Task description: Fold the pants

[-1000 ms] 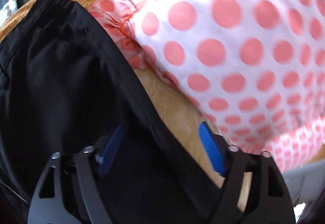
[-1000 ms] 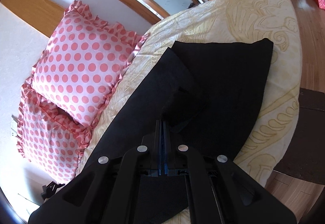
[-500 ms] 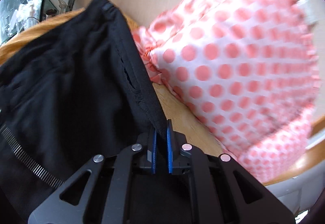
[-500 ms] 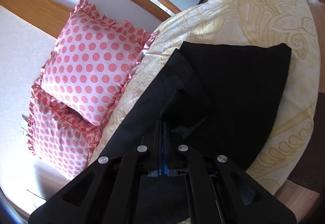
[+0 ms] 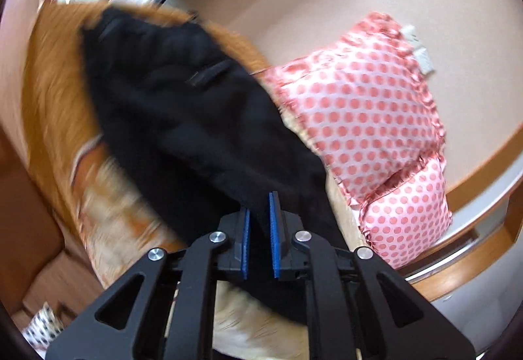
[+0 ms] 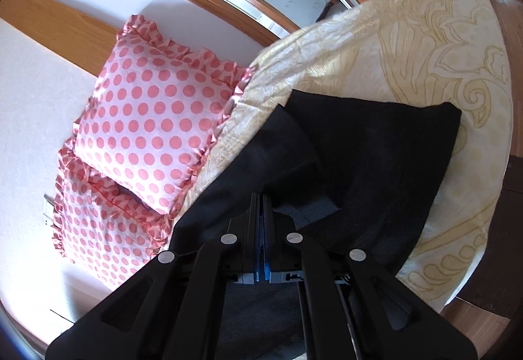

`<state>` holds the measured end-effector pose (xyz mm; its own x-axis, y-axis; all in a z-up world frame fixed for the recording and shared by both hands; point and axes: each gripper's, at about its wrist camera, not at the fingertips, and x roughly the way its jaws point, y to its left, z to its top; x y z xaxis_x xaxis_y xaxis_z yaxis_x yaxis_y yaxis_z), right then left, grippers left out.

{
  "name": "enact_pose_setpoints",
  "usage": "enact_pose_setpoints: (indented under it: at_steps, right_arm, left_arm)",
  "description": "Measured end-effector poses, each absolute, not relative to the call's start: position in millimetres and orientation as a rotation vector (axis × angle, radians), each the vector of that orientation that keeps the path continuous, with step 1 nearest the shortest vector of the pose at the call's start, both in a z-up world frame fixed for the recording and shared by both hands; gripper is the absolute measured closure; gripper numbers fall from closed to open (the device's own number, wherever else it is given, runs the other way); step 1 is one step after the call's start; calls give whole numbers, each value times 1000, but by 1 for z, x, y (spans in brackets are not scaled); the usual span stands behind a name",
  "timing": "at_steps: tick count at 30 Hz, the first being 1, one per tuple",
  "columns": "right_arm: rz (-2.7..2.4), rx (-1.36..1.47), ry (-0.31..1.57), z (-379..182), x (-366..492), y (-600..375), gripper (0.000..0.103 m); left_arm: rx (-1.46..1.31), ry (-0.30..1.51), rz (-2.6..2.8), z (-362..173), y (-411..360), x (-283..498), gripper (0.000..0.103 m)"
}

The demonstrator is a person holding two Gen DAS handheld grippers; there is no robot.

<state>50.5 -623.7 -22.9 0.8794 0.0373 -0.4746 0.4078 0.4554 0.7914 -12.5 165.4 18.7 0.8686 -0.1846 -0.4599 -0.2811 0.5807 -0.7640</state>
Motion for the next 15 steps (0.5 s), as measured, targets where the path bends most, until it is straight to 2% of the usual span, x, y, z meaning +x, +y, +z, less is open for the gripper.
enact_pose_setpoints:
  at_steps: [3,5,6,7,8,9,12,15]
  right_arm:
    - [-240,1071,503,-25,52,-624,101]
    - [-240,1086,525,-25,49,-624,100]
    - [-232,1112,540,-27,47,-626,99]
    - [-227,1124,543,-27,45,-627,98]
    - [-223,1140,547,-28,41,-629,89]
    - [-224,1150,551,-29,38,-630,71]
    - [-217,1152,530,-23,29,-629,56]
    - [-230,1164,524,-22,28,-632,56]
  left_arm:
    - [-928,545,74,10,164,-16,87]
    - [-886,519,111,13,163,-20,66]
    - [-877,503,127,14,163,-23,59]
    - [-873,489,139,17,162,-24,49]
    - [-865,478,145,19,162,-25,43]
    - [-854,476,146,21,161,-25,41]
    - [-796,492,144,28,158,-20,36]
    - [-760,516,136,29,154,-15,32]
